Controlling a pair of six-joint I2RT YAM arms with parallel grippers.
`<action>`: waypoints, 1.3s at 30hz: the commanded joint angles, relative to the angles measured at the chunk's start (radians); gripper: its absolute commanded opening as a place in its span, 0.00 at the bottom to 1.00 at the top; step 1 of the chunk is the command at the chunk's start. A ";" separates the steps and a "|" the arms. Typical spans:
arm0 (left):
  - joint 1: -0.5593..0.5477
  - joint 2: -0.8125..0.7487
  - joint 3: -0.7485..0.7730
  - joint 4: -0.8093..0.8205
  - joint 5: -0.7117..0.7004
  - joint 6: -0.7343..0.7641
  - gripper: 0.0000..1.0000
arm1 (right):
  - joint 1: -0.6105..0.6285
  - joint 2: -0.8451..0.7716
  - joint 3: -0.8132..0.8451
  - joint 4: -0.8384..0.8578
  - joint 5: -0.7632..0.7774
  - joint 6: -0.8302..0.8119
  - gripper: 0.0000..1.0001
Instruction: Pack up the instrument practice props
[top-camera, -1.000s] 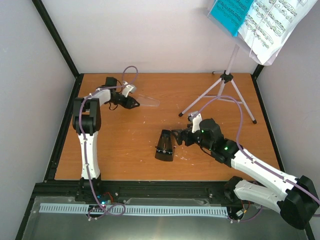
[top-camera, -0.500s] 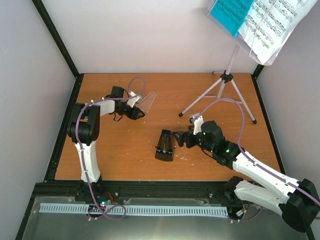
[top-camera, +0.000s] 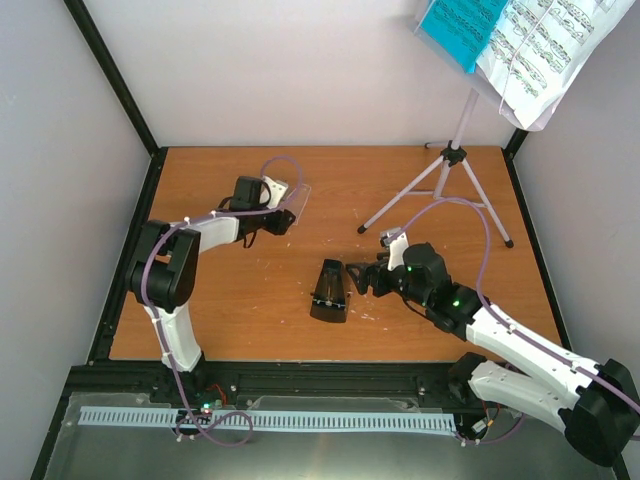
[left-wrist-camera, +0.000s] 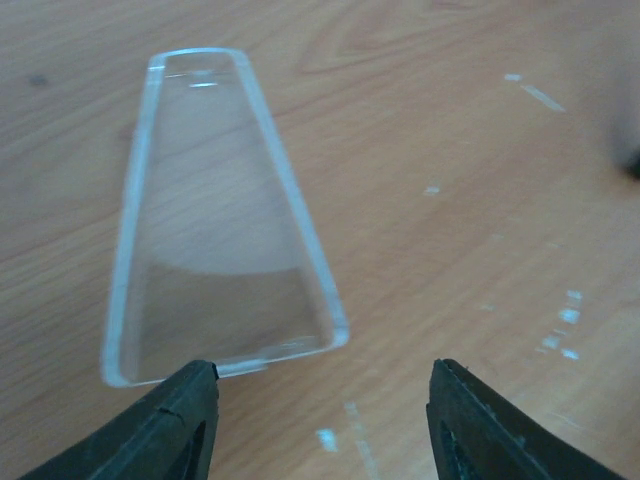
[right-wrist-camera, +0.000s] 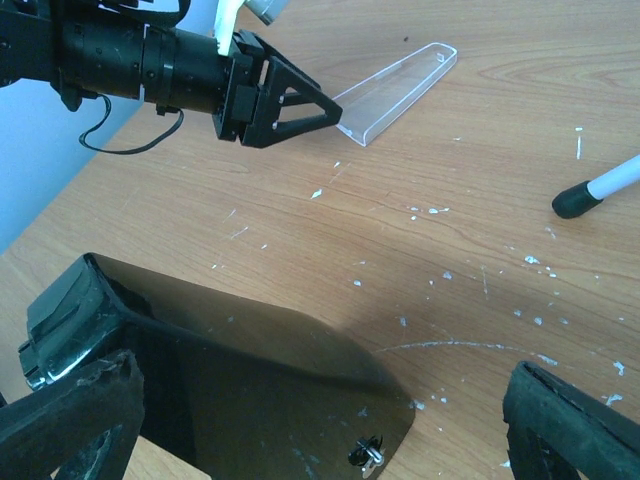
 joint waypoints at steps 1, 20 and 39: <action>0.010 0.023 0.033 0.041 -0.162 -0.101 0.63 | -0.002 -0.021 -0.016 0.018 -0.014 0.021 0.96; 0.027 0.181 0.176 -0.009 -0.214 -0.148 0.46 | -0.002 -0.019 -0.023 0.037 -0.038 0.047 0.95; 0.026 0.244 0.221 -0.040 -0.263 -0.107 0.12 | -0.002 -0.042 -0.046 0.041 -0.038 0.068 0.95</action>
